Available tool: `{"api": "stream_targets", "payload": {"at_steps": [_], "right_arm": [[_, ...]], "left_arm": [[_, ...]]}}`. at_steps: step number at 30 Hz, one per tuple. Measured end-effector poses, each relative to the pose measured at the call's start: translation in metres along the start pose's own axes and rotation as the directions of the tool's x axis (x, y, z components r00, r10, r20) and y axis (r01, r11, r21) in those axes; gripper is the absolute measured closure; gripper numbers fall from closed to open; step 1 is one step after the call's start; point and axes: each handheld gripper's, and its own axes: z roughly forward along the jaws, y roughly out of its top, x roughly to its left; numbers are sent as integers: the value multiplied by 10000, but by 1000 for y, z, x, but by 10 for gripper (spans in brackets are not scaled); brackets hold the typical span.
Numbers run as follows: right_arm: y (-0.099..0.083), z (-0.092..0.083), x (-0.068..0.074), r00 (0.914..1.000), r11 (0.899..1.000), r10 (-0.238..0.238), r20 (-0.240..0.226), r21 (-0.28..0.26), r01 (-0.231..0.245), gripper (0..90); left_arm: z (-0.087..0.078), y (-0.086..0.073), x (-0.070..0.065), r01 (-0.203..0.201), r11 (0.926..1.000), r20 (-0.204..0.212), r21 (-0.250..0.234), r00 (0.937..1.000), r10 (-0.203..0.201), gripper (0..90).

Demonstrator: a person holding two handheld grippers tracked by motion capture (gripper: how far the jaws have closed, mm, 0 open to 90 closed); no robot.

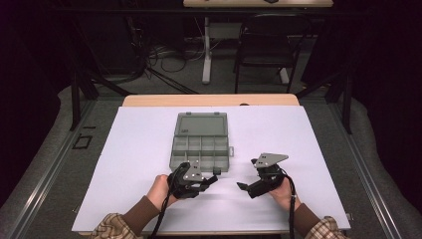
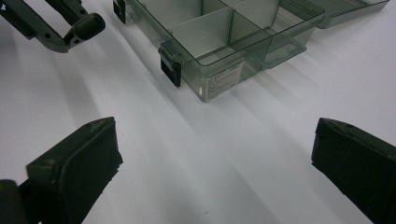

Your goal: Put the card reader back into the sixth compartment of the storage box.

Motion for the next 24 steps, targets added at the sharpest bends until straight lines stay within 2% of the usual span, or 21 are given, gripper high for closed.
{"api": "stream_targets", "payload": {"at_steps": [17,24], "right_arm": [[0,1,0,10000,10000,-76,-25,37,76,2],[0,2,0,10000,10000,-59,-9,53,59,2]], "left_arm": [[-6,-3,5,190,9988,-465,-460,9987,-212,737],[-8,-3,8,308,9974,-527,-646,9980,-342,737]]}}
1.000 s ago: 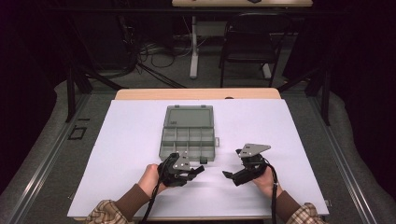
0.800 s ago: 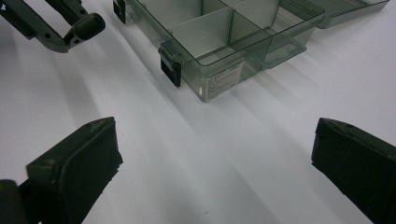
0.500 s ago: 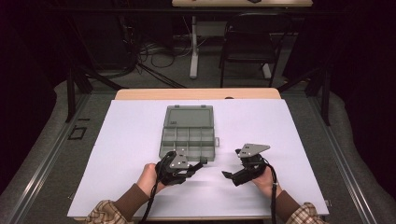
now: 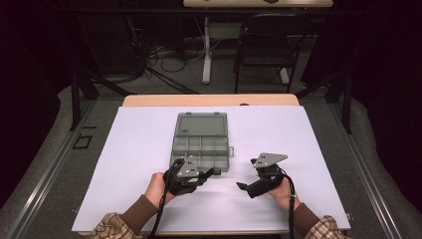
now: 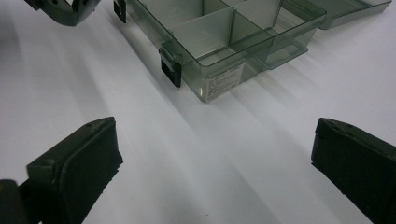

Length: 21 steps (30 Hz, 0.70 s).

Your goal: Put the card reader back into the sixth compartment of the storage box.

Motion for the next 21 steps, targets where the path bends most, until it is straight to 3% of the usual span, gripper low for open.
{"api": "stream_targets", "payload": {"at_steps": [8,21], "right_arm": [[1,0,2,9999,9999,-126,-83,-71,126,2],[0,0,1,9999,10000,-93,-79,-18,93,2]], "left_arm": [[-1,-1,3,55,10000,-137,-52,9999,-56,737],[-9,-4,12,508,9959,-624,-744,9965,-555,737]]}}
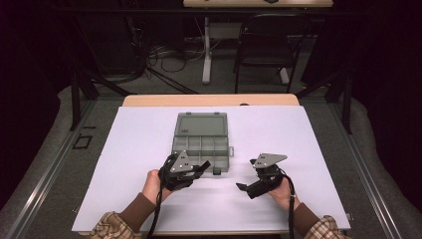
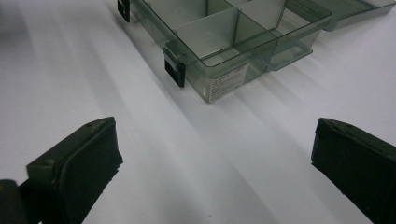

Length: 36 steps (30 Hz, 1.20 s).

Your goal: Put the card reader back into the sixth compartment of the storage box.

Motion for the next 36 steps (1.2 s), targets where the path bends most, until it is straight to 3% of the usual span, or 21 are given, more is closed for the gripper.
{"api": "stream_targets", "payload": {"at_steps": [21,36], "right_arm": [[0,-2,2,10000,10000,-30,86,-45,31,2],[1,-2,2,9999,9999,-100,96,-66,101,2]], "left_arm": [[-10,-3,16,538,9953,-821,-804,9948,-604,737],[-10,-4,24,724,9928,-1190,-951,9894,-836,737]]}}
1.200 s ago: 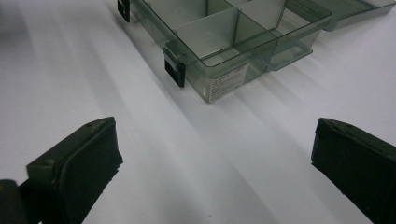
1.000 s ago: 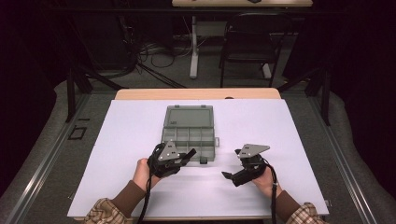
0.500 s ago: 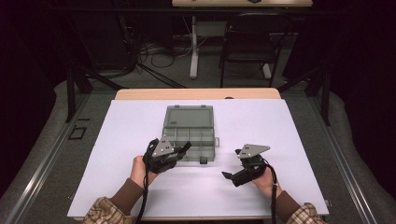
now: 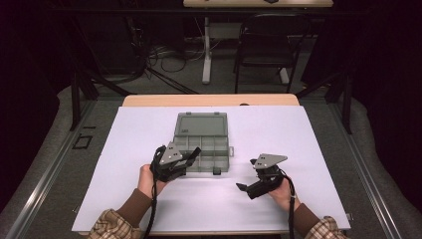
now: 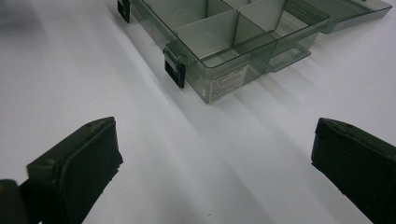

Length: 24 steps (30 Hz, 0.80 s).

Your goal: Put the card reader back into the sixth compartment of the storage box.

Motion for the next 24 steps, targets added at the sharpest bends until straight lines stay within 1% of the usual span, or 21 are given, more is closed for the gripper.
{"api": "stream_targets", "payload": {"at_steps": [4,7,13,18,20,24], "right_arm": [[0,0,0,10000,10000,-21,-10,24,21,2],[0,0,0,10000,10000,11,1,-12,-11,2],[-1,0,-1,10000,10000,-2,29,-4,2,4],[-1,1,-1,10000,10000,-25,16,43,25,4],[0,1,0,10000,10000,-58,16,22,58,4],[-1,1,-1,10000,10000,7,-5,23,-7,4]], "left_arm": [[1,1,2,126,9999,-98,-12,9999,-127,737],[1,1,3,135,9999,-201,-11,9997,-136,737],[4,-1,9,428,9990,-274,-106,9987,-430,736],[7,-2,10,489,9988,-396,54,9980,-486,737],[7,-2,10,618,9981,-372,89,9974,-614,736],[12,-2,11,783,9968,-498,184,9958,-773,737]]}}
